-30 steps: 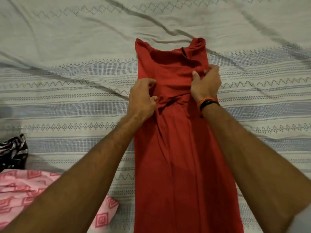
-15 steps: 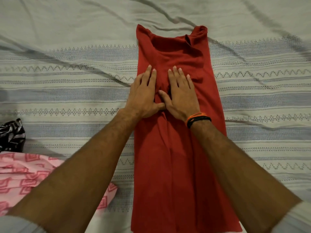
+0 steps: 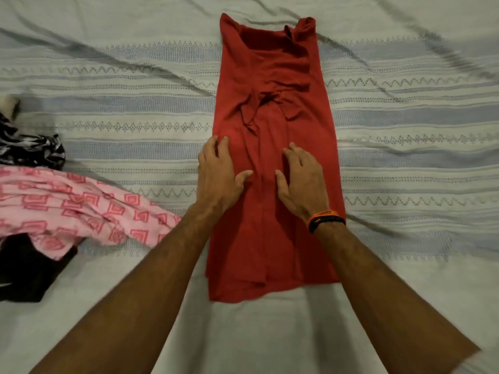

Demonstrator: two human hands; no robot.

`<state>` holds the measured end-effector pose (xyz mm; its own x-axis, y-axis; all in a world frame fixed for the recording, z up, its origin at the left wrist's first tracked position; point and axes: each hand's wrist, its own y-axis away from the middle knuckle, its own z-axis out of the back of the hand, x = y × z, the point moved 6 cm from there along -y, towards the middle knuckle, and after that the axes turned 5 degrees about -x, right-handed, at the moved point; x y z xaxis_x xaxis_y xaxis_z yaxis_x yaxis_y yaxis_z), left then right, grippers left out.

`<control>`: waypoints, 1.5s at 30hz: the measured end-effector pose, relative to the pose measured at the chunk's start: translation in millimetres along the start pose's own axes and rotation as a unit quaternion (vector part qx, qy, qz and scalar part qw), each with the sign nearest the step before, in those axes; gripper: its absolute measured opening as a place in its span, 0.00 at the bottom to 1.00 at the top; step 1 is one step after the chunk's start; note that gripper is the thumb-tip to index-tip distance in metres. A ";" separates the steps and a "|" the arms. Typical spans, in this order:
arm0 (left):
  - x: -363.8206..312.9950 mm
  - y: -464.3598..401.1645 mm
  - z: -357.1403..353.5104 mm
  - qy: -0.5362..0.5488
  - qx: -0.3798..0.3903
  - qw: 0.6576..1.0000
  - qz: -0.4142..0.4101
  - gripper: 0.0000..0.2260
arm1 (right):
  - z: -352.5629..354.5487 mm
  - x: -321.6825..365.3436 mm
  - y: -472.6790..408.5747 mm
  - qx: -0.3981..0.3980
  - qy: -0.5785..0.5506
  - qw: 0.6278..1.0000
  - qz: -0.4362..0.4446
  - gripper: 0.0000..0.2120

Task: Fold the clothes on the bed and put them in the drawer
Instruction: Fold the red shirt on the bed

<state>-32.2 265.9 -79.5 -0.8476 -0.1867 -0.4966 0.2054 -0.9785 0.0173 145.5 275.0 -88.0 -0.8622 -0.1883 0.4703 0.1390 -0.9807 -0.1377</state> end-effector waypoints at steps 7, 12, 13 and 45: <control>16.5 97.6 -0.7 -0.002 0.012 0.996 0.084 0.38 | 30.7 -29.5 89.0 0.016 0.037 0.996 -0.081 0.25; 26.8 149.8 3.7 0.063 0.007 0.986 0.156 0.35 | 49.9 -48.3 138.7 -0.032 -0.015 0.981 -0.190 0.28; 31.3 156.3 2.6 0.078 0.015 0.979 0.186 0.34 | 51.1 -51.1 144.9 -0.037 -0.024 0.974 -0.220 0.30; -8.9 35.6 44.0 0.621 0.063 0.661 0.417 0.05 | 87.0 -52.3 11.6 -0.077 -0.495 0.716 -0.486 0.08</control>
<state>-38.9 228.9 -36.2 0.6064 -0.5252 -0.5970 0.2396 -0.5953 0.7670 234.6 268.8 -38.4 0.2634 0.5596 0.7858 -0.4132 -0.6706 0.6161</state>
